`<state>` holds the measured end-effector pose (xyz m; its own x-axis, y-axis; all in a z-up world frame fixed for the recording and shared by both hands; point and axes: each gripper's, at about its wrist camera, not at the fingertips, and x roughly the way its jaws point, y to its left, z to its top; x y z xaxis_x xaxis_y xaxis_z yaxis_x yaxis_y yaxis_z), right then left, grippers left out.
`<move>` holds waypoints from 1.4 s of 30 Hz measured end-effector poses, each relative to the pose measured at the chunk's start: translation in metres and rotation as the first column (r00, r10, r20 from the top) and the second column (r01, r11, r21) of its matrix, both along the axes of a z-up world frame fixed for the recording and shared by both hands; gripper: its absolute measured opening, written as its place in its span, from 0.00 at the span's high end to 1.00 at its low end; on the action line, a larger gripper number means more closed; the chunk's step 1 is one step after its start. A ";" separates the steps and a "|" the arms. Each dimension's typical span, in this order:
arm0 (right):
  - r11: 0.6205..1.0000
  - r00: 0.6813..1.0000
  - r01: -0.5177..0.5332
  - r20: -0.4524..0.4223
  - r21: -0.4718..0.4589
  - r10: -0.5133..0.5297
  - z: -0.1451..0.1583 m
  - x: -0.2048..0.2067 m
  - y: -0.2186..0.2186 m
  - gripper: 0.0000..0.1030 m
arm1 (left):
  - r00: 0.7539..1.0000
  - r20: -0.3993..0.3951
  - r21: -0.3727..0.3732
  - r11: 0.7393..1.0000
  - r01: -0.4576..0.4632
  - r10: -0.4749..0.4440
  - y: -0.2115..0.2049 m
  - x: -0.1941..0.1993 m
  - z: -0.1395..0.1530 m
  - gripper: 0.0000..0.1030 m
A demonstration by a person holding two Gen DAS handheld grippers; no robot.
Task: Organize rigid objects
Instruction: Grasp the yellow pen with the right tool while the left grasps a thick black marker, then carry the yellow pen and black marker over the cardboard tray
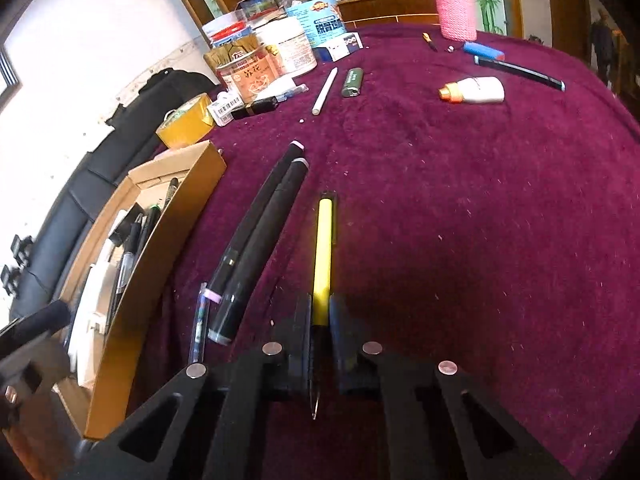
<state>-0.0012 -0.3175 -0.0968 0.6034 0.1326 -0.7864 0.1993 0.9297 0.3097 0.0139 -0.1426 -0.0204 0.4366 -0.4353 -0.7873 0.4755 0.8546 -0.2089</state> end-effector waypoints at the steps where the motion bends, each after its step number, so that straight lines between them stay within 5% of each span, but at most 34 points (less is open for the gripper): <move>1: 1.000 1.000 0.006 0.000 0.003 -0.006 0.000 -0.003 -0.002 0.91 | 1.000 -0.007 0.001 1.000 0.011 -0.011 -0.006 0.003 -0.001 0.27; 5: 0.998 0.998 0.058 0.013 0.023 -0.059 -0.001 -0.023 -0.017 0.91 | 0.994 -0.080 -0.026 0.997 0.079 -0.081 -0.039 0.023 -0.012 0.41; 7: 0.997 0.997 0.062 0.035 0.049 -0.063 -0.002 -0.029 -0.021 0.91 | 0.986 -0.123 -0.019 0.994 0.107 -0.109 -0.058 0.037 -0.022 0.57; 21: 0.993 0.995 0.066 0.064 0.099 -0.072 -0.005 -0.031 -0.027 0.91 | 0.984 -0.168 0.115 0.990 0.077 -0.057 -0.095 0.069 -0.056 0.66; 24: 0.993 0.995 0.066 0.065 0.103 -0.073 -0.005 -0.031 -0.027 0.91 | 0.984 -0.173 0.146 0.987 0.068 -0.042 -0.098 0.074 -0.066 0.80; 26: 0.992 0.995 0.066 0.065 0.103 -0.073 -0.005 -0.032 -0.027 0.91 | 0.987 -0.153 0.146 0.987 0.067 -0.045 -0.097 0.072 -0.066 0.81; 35: 0.994 0.994 0.069 0.074 0.079 -0.075 -0.002 -0.035 -0.025 0.91 | 0.986 -0.162 0.022 0.998 0.051 -0.047 -0.069 0.046 -0.051 0.86; 42: 0.997 0.988 -0.015 0.152 0.082 0.002 0.034 -0.046 0.013 0.91 | 0.993 -0.122 -0.114 0.993 -0.018 0.004 0.014 0.007 -0.010 0.86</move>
